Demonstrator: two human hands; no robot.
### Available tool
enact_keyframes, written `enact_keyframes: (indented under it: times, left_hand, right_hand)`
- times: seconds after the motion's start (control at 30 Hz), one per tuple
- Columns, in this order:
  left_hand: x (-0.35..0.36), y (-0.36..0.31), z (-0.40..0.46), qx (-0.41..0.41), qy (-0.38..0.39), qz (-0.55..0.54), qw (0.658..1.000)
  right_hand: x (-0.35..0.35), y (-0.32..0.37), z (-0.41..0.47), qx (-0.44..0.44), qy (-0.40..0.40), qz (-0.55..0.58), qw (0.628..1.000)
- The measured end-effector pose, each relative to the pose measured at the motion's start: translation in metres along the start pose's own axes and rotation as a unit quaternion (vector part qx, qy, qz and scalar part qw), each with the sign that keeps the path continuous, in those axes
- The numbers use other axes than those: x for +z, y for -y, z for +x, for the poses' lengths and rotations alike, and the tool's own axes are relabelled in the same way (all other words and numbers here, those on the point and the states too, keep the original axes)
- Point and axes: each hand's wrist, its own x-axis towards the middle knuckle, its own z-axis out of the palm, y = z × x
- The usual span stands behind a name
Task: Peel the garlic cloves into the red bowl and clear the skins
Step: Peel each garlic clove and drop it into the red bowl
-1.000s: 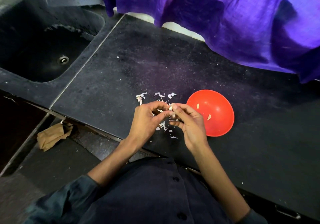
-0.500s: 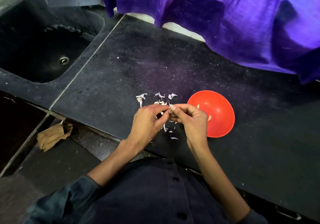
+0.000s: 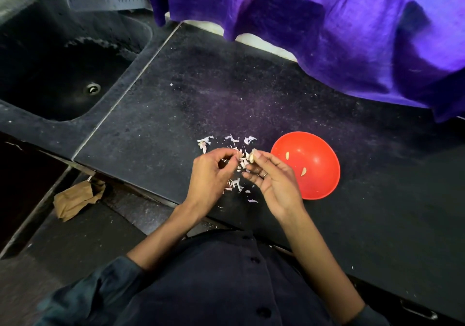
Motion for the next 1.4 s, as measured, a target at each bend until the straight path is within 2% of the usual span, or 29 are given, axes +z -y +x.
enact_keyframes:
  times: [0.43,0.73,0.87,1.0,1.17,1.4]
  left_hand:
    - [-0.003,0.006,-0.001,-0.022,-0.006,0.122,0.992]
    - [0.001,0.017,0.0,-0.038,0.024,0.125,0.991]
    - [0.0,0.017,0.001,-0.028,0.015,0.054,0.998]
    - [-0.002,0.004,0.0,-0.045,0.019,-0.108,0.993]
    - [-0.003,-0.003,0.001,-0.079,0.055,-0.259,0.961]
    - [-0.004,-0.002,0.001,-0.168,0.088,-0.38,0.905]
  right_hand:
    - [-0.005,-0.001,0.0,0.035,-0.008,0.025,0.999]
    - [-0.004,-0.005,-0.001,0.017,-0.001,-0.031,0.999]
    - [-0.003,-0.005,-0.002,-0.004,-0.008,-0.095,0.995]
    - [-0.002,-0.007,-0.002,-0.022,-0.013,-0.152,0.988]
    - [-0.001,-0.008,-0.002,-0.038,-0.007,-0.206,0.978]
    - [-0.003,-0.01,-0.001,-0.068,-0.001,-0.255,0.964]
